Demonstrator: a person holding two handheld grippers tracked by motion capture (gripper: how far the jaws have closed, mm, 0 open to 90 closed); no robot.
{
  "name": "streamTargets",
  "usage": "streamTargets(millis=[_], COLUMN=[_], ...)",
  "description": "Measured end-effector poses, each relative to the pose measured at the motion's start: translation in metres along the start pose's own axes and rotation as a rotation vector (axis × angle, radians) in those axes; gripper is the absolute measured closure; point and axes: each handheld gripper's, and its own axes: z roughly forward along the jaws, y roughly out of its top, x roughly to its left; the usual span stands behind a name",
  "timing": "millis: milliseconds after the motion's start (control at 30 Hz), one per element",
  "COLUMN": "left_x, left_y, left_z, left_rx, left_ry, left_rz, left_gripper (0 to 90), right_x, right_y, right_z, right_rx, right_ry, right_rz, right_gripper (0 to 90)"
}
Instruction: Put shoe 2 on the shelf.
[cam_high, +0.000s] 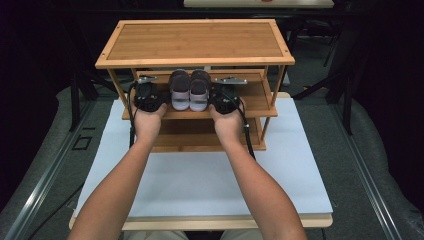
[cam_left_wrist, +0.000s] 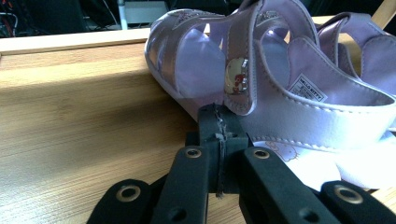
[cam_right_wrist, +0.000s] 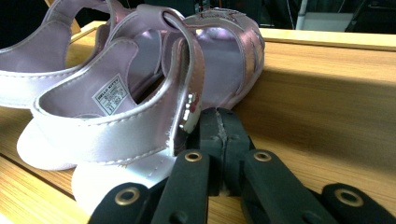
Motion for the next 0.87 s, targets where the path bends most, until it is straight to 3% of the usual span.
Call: streamTargets(millis=[133, 200, 233, 333, 400, 467, 633, 767, 867], left_x=[0.002, 0.003, 0.004, 0.005, 0.004, 0.003, 0.007, 0.015, 0.02], left_y=[-0.002, -0.005, -0.006, -0.013, -0.02, -0.03, -0.069, -0.103, -0.127], left_z=[-0.006, -0.014, -0.018, -0.035, -0.048, -0.061, -0.086, -0.094, -0.098], left_rx=[-0.005, -0.032, -0.048, -0.094, -0.116, -0.138, -0.166, -0.161, -0.147], left_ry=[0.019, 0.01, 0.007, -0.04, -0.074, -0.097, -0.172, -0.201, -0.189], left_rz=[0.001, 0.001, 0.002, -0.014, 0.002, 0.019, 0.003, 0.028, 0.049], left_gripper=[85.8, 84.7, 84.7, 84.1, 82.6, 82.0, 77.2, 63.7, 53.5], right_x=[-0.006, -0.012, -0.014, -0.015, -0.014, -0.012, -0.008, -0.012, -0.018], right_y=[-0.003, -0.004, -0.005, -0.009, -0.017, -0.027, -0.066, -0.101, -0.127], right_z=[-0.006, -0.02, -0.028, -0.051, -0.068, -0.082, -0.113, -0.129, -0.132], right_rx=[-0.023, -0.069, -0.093, -0.133, -0.149, -0.128, -0.115, -0.084, -0.03], right_ry=[-0.071, -0.047, -0.058, -0.043, -0.049, -0.034, -0.03, -0.029, -0.034], right_rz=[-0.011, -0.013, -0.027, -0.069, -0.123, -0.169, -0.251, -0.254, -0.255], right_gripper=[78.7, 77.8, 76.8, 75.0, 74.2, 73.6, 71.1, 63.5, 56.2])
